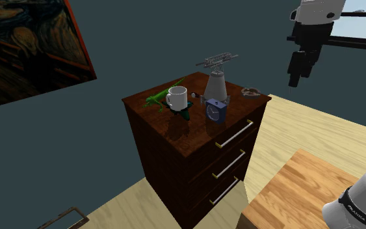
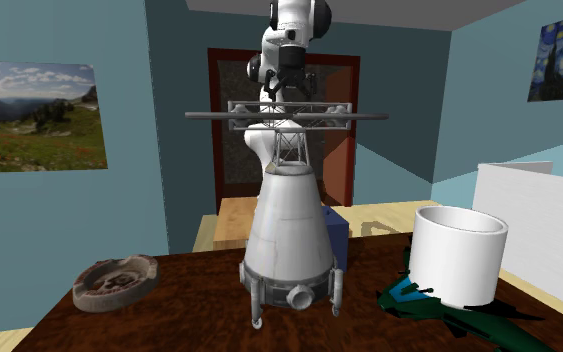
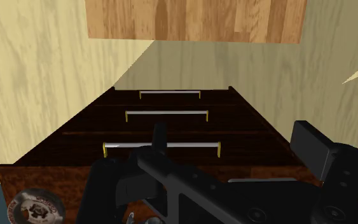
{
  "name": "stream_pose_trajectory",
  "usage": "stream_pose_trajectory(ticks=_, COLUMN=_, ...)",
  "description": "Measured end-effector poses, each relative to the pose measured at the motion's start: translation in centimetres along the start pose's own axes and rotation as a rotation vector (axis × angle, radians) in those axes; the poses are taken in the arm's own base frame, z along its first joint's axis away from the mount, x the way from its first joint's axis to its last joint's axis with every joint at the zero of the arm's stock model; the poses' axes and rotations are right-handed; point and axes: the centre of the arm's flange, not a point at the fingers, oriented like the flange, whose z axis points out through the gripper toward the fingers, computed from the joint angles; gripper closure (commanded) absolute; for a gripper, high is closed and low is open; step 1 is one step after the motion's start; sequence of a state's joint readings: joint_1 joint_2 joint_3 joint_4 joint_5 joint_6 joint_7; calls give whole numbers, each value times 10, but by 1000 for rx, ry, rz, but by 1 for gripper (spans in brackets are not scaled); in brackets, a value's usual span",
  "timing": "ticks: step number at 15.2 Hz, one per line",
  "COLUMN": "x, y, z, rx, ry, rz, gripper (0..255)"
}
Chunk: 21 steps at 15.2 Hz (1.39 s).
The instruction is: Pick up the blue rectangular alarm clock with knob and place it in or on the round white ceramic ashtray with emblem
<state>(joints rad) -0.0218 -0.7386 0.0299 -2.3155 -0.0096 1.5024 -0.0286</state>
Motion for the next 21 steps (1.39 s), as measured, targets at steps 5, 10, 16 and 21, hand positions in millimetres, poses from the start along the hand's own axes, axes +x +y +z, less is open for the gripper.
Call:
stream_pose_trajectory(ticks=5, x=34, y=-2, z=23, rx=0, ry=6, rz=5, gripper=0)
stream_pose_trajectory(ticks=10, x=86, y=-5, z=54, rx=1, ry=21, rz=13, gripper=0)
stream_pose_trajectory(ticks=16, x=152, y=-8, z=95, rx=1, ry=39, rz=23, gripper=0)
stream_pose_trajectory(ticks=21, x=208, y=-5, z=125, rx=2, ry=53, rz=31, gripper=0)
